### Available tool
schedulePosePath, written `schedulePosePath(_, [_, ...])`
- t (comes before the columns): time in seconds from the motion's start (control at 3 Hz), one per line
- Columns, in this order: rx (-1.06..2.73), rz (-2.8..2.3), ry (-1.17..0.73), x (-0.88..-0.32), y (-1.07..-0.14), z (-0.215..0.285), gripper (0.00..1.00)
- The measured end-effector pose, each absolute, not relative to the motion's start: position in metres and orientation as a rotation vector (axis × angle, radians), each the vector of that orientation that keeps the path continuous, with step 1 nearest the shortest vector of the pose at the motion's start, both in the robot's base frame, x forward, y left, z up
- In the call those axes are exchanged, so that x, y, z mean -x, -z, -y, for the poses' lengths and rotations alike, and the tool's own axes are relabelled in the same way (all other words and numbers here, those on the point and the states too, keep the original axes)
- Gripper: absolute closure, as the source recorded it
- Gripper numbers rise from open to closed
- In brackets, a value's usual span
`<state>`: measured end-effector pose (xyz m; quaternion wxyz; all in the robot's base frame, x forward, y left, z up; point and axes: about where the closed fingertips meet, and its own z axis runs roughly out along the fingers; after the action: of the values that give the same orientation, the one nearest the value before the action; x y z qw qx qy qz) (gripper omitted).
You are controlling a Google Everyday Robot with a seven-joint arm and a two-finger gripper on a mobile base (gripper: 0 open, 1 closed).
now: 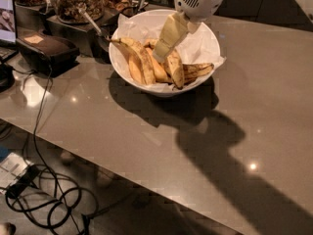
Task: Pick banana from white bowl
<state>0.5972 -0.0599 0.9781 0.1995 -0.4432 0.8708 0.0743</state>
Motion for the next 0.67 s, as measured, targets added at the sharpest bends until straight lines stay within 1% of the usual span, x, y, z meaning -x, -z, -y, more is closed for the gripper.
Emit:
schedulePosePath(0.33, [1.208,-2.482,-0.183,-0.6061,-0.9693,0.0633,0.29])
schedulePosePath(0.67, [1.168,-2.53,-0.15,-0.6143,-0.9607,0.0711,0.46])
